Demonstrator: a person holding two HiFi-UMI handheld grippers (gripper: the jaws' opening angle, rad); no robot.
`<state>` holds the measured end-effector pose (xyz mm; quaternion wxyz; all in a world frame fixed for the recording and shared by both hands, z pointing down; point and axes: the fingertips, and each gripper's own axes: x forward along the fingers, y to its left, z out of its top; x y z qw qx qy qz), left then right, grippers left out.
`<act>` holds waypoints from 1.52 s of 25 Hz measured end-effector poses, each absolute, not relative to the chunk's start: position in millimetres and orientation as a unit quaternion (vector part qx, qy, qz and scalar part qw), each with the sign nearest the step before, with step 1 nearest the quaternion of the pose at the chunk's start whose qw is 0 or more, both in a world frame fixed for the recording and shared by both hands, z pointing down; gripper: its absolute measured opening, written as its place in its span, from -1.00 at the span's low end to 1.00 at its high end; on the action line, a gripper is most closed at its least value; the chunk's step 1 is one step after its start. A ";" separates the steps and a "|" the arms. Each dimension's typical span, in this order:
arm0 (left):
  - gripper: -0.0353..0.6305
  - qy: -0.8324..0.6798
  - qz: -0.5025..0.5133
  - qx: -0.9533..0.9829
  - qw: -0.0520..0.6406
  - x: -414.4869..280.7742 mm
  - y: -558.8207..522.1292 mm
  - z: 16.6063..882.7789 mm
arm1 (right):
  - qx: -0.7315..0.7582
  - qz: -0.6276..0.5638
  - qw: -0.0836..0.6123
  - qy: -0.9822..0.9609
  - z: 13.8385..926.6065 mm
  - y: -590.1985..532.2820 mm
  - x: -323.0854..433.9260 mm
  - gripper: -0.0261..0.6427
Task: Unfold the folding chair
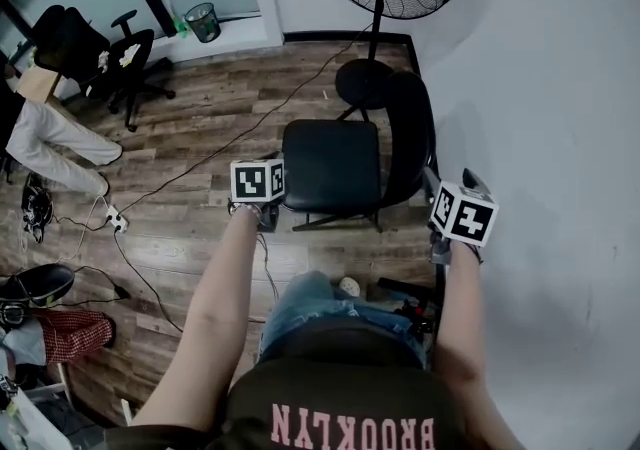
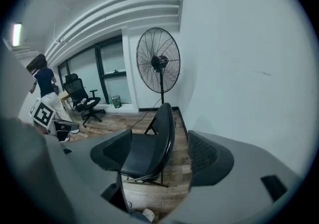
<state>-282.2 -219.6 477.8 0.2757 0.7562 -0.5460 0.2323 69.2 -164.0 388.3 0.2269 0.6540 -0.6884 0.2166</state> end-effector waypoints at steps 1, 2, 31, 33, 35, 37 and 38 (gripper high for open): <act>-0.90 -0.547 0.226 0.759 0.273 -284.1 -221.2 472.8 | 0.654 0.214 0.220 -0.692 385.0 -164.5 67.3 0.14; -0.90 -0.546 0.218 0.763 0.269 -285.0 -223.0 467.3 | 0.654 0.211 0.213 -0.694 381.2 -164.6 65.4 0.14; -0.90 -0.507 0.053 0.860 -0.028 -269.2 -233.5 217.6 | 0.643 0.021 0.036 -0.765 190.1 -143.5 -25.4 -0.91; -0.90 -0.504 0.036 0.862 -0.046 -266.2 -230.5 201.3 | 0.636 -0.002 0.029 -0.771 178.9 -141.0 -31.9 -0.92; -0.90 -0.500 0.023 0.863 -0.064 -263.7 -226.4 186.2 | 0.629 -0.033 0.022 -0.777 166.6 -138.3 -38.8 -0.92; -0.90 -0.497 0.013 0.864 -0.083 -262.2 -222.3 172.4 | 0.624 -0.066 0.014 -0.779 154.6 -135.6 -44.2 -0.92; -0.90 -0.496 0.007 0.863 -0.092 -261.7 -220.6 165.9 | 0.624 -0.082 0.012 -0.777 149.5 -134.8 -45.6 -0.92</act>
